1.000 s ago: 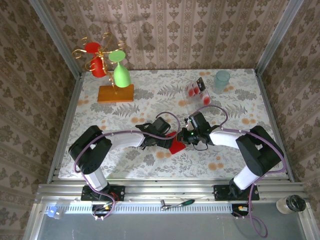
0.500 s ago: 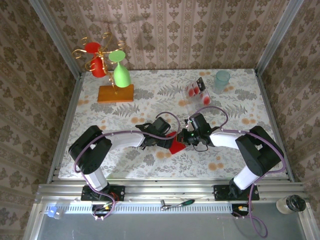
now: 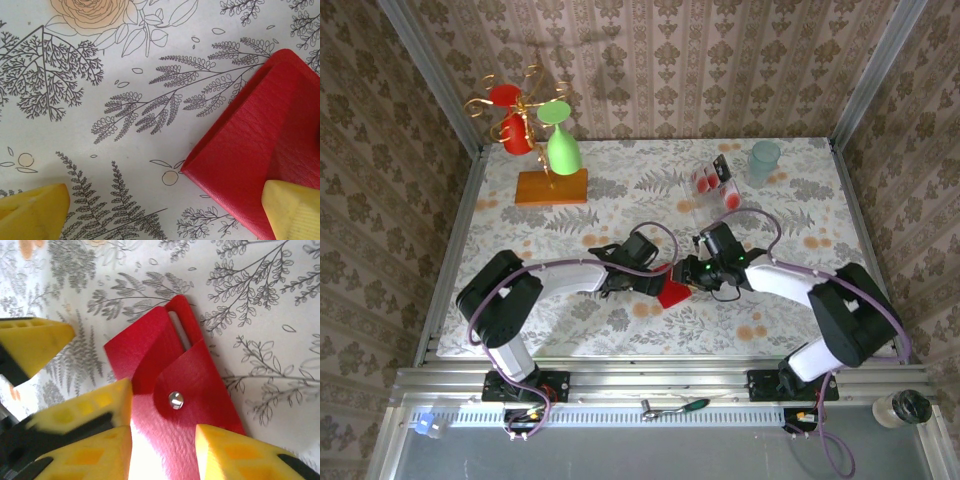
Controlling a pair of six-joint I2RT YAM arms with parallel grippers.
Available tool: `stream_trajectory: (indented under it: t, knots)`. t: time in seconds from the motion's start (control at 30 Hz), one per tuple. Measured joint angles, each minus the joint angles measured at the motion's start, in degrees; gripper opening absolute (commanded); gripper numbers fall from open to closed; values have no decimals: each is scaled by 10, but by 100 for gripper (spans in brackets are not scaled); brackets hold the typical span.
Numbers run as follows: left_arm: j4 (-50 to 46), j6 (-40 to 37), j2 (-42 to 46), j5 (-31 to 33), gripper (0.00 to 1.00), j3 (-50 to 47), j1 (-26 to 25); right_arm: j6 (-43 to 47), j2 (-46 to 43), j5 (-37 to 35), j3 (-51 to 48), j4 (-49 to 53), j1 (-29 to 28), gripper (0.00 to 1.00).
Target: Put the credit cards into the card holder
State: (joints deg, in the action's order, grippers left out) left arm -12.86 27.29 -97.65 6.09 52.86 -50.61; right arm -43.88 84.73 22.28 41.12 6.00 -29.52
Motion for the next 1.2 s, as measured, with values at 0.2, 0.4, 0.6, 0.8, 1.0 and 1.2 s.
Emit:
stream_trajectory:
  t: [0.2, 0.4, 0.6, 0.8, 1.0, 1.2]
  knots:
    - [-9, -6, 18, -3, 100, 0, 31, 2, -103, -22, 0, 50, 25, 58]
    - [-1, -11, 100, -3, 100, -10, 58, 5, -212, -50, -53, 80, 67, 73]
    - [57, -17, 232, 6, 100, -86, 75, 26, -323, -108, -100, 128, 94, 100]
    - [113, -45, 340, 74, 100, -165, 83, 37, -418, -219, -137, 149, 97, 100]
    - [157, -101, 416, 177, 100, -241, 100, 41, -479, -358, -181, 135, 98, 100]
    - [183, -160, 442, 253, 100, -282, 156, 78, -459, -471, -190, 83, 113, 100]
